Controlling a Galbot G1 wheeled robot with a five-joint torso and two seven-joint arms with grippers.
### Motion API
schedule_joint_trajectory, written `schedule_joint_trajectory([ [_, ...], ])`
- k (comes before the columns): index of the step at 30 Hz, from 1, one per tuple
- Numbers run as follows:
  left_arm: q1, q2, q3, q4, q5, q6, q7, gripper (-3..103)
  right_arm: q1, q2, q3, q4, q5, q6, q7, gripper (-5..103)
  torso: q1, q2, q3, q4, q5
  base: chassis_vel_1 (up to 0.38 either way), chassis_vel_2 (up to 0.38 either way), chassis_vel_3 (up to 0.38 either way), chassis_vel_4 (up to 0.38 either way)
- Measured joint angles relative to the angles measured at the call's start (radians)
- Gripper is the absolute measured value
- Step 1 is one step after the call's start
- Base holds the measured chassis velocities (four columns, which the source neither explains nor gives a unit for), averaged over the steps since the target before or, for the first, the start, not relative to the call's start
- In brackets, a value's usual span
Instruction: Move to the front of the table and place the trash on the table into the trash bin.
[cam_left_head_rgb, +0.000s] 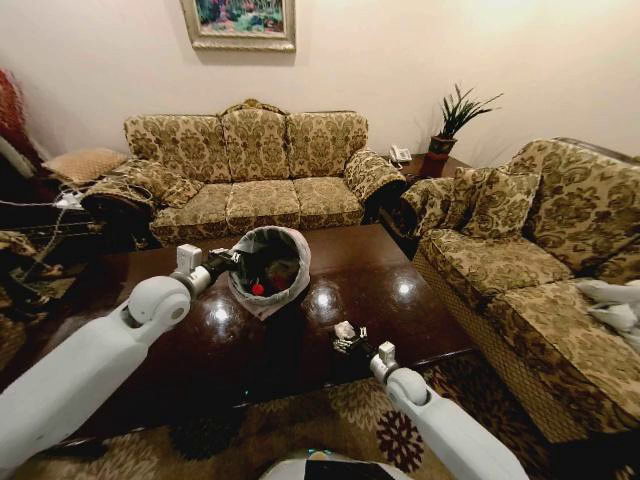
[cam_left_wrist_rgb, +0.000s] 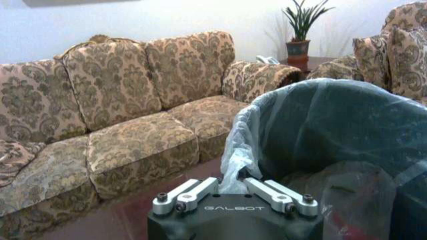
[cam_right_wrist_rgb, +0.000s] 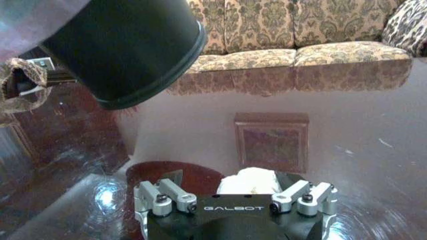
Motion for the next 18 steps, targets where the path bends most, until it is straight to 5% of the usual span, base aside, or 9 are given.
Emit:
schedule_joint_trajectory([
  [8, 0.002, -0.002, 0.002, 0.000, 0.001, -0.002, 0.000, 2, 0.024, 0.012, -0.007, -0.025, -0.001, 0.001, 0.008, 76, 0.000, 0.000, 0.000, -0.0001, 0.0002, 0.000, 0.000, 0.000, 0.000],
  [14, 0.000, 0.003, 0.002, 0.000, 0.000, -0.006, 0.004, 2, 0.023, 0.010, -0.008, -0.023, -0.007, 0.000, 0.029, 54, 0.000, 0.000, 0.000, 0.0000, 0.0001, 0.000, 0.000, 0.000, 0.000],
  [15, 0.000, 0.004, 0.002, 0.000, 0.000, -0.009, 0.005, 2, 0.021, 0.010, -0.008, -0.023, -0.013, 0.001, 0.034, 44, 0.000, 0.000, 0.000, -0.0001, 0.0001, 0.000, 0.000, 0.000, 0.000],
  [18, -0.001, 0.004, 0.002, 0.001, 0.000, -0.013, 0.006, 2, 0.019, 0.010, -0.008, -0.025, -0.019, 0.003, 0.042, 38, 0.000, 0.000, 0.000, -0.0002, 0.0001, 0.000, 0.000, 0.000, 0.000],
])
